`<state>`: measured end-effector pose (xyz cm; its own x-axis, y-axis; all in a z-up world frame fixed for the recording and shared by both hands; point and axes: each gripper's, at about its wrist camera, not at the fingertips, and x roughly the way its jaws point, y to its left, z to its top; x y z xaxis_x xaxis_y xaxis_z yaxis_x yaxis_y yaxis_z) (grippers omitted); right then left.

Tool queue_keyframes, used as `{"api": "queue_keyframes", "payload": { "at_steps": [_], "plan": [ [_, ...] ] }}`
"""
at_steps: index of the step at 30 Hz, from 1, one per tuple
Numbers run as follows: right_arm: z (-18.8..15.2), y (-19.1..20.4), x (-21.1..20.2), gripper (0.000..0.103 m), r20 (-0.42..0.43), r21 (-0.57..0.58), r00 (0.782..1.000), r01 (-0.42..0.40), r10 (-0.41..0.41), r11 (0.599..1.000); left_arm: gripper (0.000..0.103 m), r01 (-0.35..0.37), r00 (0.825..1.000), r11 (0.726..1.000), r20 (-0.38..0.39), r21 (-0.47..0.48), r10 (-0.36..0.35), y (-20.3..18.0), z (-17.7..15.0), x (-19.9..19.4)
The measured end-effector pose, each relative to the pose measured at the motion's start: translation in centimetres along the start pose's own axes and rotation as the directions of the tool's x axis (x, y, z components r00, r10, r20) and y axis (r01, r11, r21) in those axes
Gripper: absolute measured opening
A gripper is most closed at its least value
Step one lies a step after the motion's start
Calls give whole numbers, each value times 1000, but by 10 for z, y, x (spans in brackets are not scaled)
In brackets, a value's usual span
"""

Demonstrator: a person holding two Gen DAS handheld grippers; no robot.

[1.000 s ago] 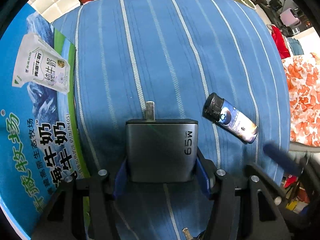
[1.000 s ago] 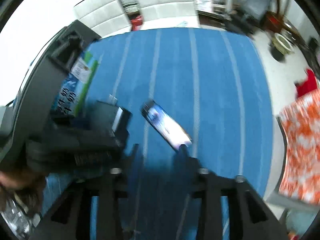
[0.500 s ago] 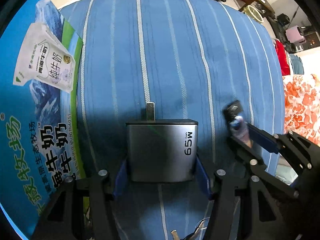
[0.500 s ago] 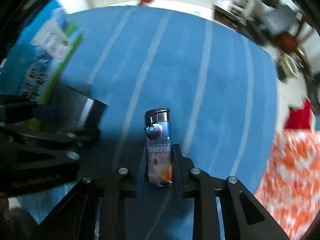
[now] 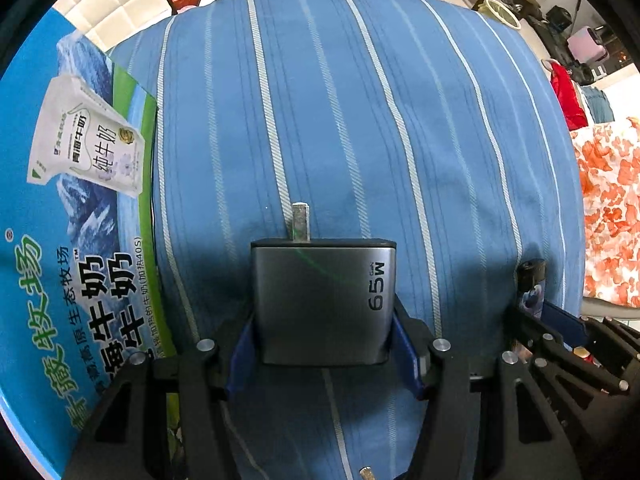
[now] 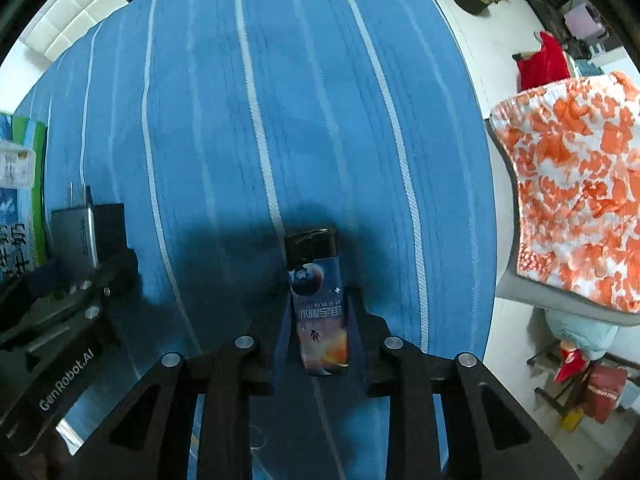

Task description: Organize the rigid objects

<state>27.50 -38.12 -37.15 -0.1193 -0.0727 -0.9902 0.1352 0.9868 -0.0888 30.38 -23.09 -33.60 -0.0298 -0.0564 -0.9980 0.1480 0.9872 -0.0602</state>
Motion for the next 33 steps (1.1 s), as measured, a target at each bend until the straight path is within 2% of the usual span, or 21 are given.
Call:
{"api": "queue_keyframes", "payload": {
  "at_steps": [4, 11, 18, 19, 20, 21, 23, 26, 29, 33],
  "plan": [
    [-15, 10, -4, 26, 26, 26, 1000, 2, -3, 1000, 56, 14, 1000, 1000, -7, 3, -14, 0, 4, 3],
    [-40, 5, -37, 27, 127, 38, 992, -24, 19, 999, 56, 71, 997, 997, 7, 9, -71, 1, -19, -14],
    [-71, 10, -106, 27, 257, 31, 963, -91, 80, 995, 54, 155, 982, 986, 101, 54, -160, -1, -43, -73],
    [-76, 13, -118, 27, 277, 25, 956, -103, 92, 994, 46, 172, 976, 983, 121, 64, -179, 2, -46, -86],
    [-82, 17, -131, 27, 297, 14, 949, -116, 107, 993, 5, 190, 968, 978, 147, 83, -201, 3, -50, -102],
    [-87, 23, -143, 27, 314, 4, 942, -128, 121, 992, 2, 173, 967, 980, 169, 100, -188, 4, -50, -116],
    [-93, 35, -160, 27, 335, -19, 931, -146, 144, 989, 2, 174, 955, 977, 219, 120, -197, 16, -53, -139],
    [-101, 56, -176, 27, 345, -49, 920, -182, 188, 982, 2, 195, 947, 976, 241, 99, -214, 46, -49, -153],
    [-106, 85, -192, 27, 344, -86, 902, -245, 260, 966, 2, 203, 948, 978, 238, 52, -209, 77, -54, -161],
    [-102, 147, -194, 27, 313, -160, 881, -319, 354, 934, 2, 151, 960, 988, 242, -31, -139, 132, -71, -163]
  ]
}}
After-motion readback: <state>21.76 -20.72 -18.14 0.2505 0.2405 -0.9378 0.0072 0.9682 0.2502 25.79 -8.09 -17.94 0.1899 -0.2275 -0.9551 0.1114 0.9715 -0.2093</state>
